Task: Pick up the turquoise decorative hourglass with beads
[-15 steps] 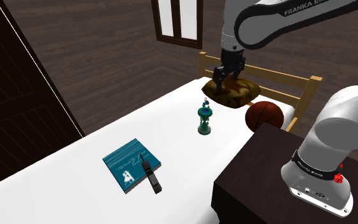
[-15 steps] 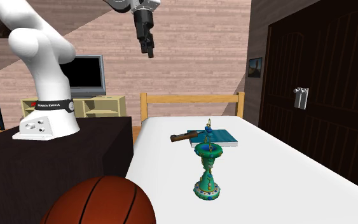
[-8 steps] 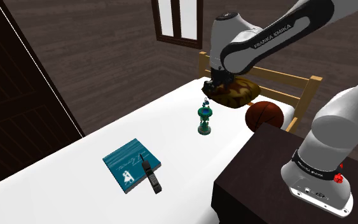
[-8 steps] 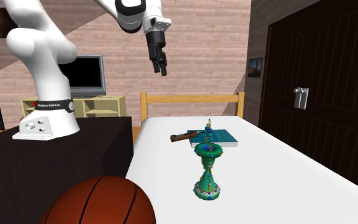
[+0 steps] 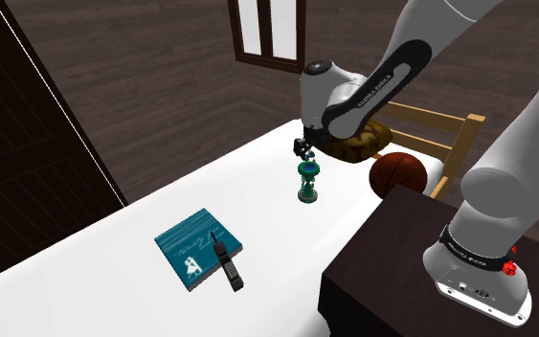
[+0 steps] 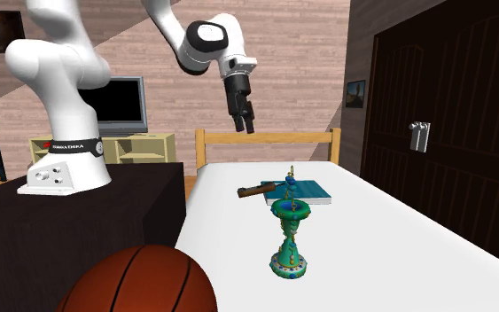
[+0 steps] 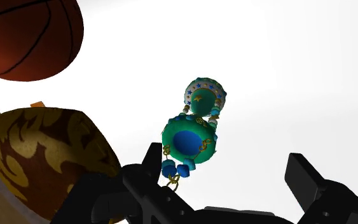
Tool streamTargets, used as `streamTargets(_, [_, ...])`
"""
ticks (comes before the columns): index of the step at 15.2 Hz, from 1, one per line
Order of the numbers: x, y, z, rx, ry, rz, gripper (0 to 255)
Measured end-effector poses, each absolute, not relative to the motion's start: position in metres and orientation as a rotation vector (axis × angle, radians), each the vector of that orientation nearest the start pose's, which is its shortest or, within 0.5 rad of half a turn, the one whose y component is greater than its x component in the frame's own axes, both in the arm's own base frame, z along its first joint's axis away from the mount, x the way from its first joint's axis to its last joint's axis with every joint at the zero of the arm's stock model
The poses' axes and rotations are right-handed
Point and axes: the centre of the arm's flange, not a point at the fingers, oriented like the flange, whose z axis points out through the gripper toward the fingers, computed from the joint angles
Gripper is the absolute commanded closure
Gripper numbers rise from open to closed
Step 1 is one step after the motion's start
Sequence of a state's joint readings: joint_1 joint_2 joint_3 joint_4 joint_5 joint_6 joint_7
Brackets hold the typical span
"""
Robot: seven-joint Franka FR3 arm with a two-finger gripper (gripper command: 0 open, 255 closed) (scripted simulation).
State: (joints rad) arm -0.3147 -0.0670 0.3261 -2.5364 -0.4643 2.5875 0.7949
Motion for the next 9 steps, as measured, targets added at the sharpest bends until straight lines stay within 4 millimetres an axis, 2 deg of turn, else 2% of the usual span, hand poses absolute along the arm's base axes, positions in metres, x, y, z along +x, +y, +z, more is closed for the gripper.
streamTargets(9, [0.526,-0.022,0.216,-3.281,0.88,-0.463,0])
